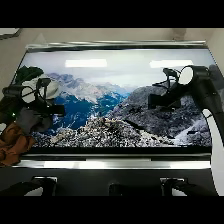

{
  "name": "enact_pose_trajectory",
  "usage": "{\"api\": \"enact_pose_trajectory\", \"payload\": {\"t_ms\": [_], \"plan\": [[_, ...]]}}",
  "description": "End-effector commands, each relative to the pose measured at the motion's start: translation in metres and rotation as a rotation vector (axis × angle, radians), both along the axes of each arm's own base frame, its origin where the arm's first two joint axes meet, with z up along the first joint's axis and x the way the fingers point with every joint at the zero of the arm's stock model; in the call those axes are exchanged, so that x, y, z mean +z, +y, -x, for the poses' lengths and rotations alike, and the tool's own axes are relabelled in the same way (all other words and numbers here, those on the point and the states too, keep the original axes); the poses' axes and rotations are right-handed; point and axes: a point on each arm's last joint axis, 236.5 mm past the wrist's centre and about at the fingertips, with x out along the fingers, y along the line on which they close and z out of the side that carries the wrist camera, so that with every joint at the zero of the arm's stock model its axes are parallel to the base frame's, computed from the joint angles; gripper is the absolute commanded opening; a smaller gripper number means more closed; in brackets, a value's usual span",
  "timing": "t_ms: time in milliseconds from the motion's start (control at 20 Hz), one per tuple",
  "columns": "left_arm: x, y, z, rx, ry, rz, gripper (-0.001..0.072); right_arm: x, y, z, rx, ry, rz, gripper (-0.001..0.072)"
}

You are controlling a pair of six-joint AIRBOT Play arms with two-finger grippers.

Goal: Fold the shirts.

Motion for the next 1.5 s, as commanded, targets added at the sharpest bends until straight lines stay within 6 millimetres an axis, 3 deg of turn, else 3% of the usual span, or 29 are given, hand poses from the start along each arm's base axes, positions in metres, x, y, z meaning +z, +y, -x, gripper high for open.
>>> {"api": "enact_pose_trajectory", "payload": {"t_ms": [0, 400, 650, 800, 900, 950, 1050, 1150, 1250, 1450], "plan": [[0.0, 0.0, 0.0, 0.0, 0.0, 0.0, 0.0707, 0.0, 0.001, -0.004, -0.002, -0.014, -0.002, 0.0602], [0.0, 0.0, -0.003, 0.0, -0.011, 0.001, 0.0708, 0.013, 0.004, -0.047, -0.035, -0.202, -0.026, 0.0614], [0.007, 0.004, -0.016, -0.057, -0.061, -0.017, 0.072, 0.013, 0.004, -0.048, -0.036, -0.206, -0.026, 0.0625], [0.046, 0.044, -0.044, 0.018, -0.172, -0.072, 0.072, 0.012, 0.004, -0.047, -0.035, -0.2, -0.025, 0.0623], [0.079, 0.089, -0.066, 0.13, -0.261, -0.081, 0.072, 0.012, 0.004, -0.045, -0.034, -0.193, -0.025, 0.0623], [0.084, 0.113, -0.07, 0.189, -0.272, -0.087, 0.072, 0.011, 0.004, -0.043, -0.032, -0.182, -0.023, 0.0622], [0.068, 0.153, -0.062, 0.312, -0.202, -0.075, 0.072, 0.01, 0.004, -0.041, -0.03, -0.173, -0.022, 0.0623], [0.033, 0.173, -0.046, 0.377, -0.067, -0.046, 0.072, 0.01, 0.004, -0.041, -0.029, -0.172, -0.022, 0.0623], [0.0, 0.18, -0.039, 0.398, 0.043, -0.034, 0.072, 0.009, 0.004, -0.041, -0.03, -0.171, -0.022, 0.0623], [-0.044, 0.177, -0.041, 0.387, 0.146, -0.024, 0.072, 0.007, 0.004, -0.041, -0.03, -0.168, -0.021, 0.0623]]}}
